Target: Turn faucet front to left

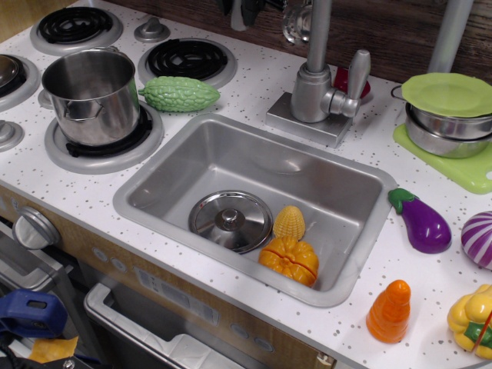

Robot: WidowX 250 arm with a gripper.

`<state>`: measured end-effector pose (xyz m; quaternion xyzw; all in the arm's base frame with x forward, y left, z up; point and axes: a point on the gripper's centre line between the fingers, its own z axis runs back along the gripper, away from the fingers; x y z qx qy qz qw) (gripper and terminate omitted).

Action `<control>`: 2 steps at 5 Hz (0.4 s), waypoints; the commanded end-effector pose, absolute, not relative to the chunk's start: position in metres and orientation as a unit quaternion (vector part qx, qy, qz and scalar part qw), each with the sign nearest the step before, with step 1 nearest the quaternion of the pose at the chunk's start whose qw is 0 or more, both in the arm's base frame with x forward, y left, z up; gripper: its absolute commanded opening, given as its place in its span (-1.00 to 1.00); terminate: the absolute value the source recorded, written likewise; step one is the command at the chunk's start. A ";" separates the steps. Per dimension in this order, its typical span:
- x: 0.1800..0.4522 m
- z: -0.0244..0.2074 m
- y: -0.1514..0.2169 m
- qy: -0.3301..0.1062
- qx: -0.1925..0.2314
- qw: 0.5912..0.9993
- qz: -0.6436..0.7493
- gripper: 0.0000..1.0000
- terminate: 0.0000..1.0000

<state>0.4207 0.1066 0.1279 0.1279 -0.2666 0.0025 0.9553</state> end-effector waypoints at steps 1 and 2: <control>0.430 0.129 0.131 -0.278 0.144 0.950 -0.014 -1.00 -1.00; 0.435 0.128 0.136 -0.286 0.154 0.945 -0.022 -1.00 1.00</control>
